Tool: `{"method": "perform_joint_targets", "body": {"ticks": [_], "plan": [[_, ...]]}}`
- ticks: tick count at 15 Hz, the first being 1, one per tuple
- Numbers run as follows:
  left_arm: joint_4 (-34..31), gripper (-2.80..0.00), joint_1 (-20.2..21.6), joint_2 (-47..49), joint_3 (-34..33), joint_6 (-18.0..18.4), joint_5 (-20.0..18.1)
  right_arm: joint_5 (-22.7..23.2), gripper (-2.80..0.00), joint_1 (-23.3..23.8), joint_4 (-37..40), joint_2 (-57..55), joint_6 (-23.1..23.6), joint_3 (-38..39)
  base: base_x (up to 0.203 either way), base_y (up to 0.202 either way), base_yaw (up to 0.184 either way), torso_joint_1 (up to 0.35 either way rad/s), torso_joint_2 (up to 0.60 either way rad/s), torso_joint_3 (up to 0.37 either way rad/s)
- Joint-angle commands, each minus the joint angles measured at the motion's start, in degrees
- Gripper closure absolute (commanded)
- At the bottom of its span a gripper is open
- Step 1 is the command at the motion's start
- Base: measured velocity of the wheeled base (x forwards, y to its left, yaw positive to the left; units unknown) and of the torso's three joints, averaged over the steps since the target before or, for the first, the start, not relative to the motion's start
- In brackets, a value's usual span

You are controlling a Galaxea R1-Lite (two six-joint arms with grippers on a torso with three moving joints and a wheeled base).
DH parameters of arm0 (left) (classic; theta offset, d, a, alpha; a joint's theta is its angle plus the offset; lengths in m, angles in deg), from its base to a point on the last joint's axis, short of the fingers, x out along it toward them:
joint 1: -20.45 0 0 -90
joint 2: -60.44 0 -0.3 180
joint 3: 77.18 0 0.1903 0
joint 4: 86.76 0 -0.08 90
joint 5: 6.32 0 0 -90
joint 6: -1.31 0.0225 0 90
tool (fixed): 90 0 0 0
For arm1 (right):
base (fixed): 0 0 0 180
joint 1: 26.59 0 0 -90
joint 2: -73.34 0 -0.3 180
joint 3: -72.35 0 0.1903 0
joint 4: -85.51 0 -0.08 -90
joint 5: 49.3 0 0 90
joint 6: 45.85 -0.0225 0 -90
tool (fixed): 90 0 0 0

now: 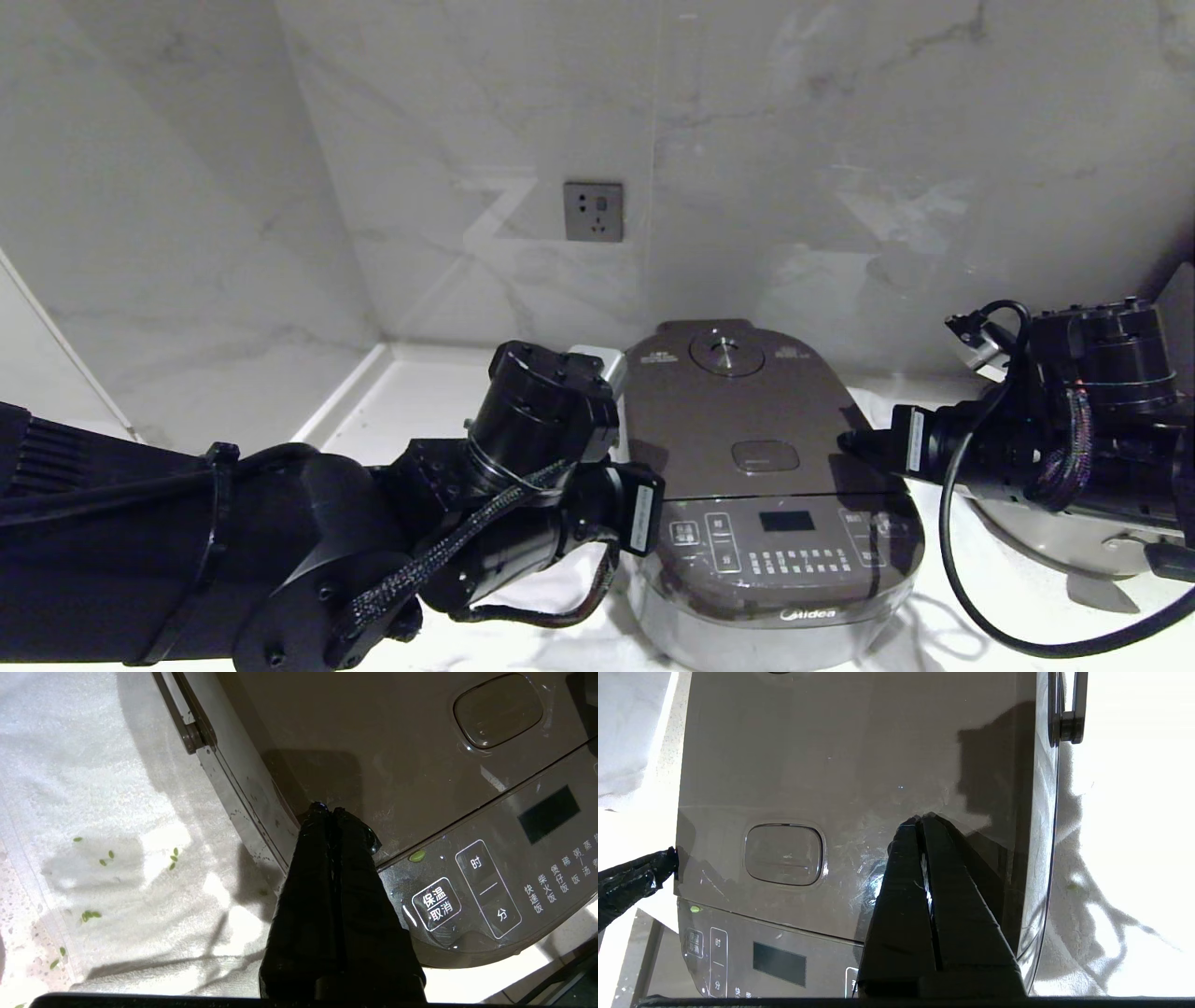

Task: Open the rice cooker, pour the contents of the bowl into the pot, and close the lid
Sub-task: Close the rice cooker

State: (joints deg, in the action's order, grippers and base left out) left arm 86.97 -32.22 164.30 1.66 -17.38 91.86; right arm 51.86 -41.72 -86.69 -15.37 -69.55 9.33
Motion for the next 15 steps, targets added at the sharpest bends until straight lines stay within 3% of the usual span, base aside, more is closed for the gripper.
{"method": "perform_joint_targets", "body": {"ticks": [1,9,15], "plan": [[-0.04,0.00,-0.67,1.08,-0.27,-0.12,0.16,0.08,0.00,0.01,-0.04,-0.39,-0.12,0.11,0.000,0.000,0.000,0.000,0.00,0.000],[0.05,0.00,-0.69,0.01,1.18,-0.30,0.27,-0.27,0.00,-0.07,-2.54,1.30,-0.21,-0.23,0.000,0.000,0.000,0.000,0.00,0.000],[0.04,0.00,4.95,-5.40,5.76,-0.56,-0.27,-0.27,0.00,-0.61,-2.27,5.13,-0.12,-2.46,0.000,0.000,0.000,0.000,0.00,0.000]]}}
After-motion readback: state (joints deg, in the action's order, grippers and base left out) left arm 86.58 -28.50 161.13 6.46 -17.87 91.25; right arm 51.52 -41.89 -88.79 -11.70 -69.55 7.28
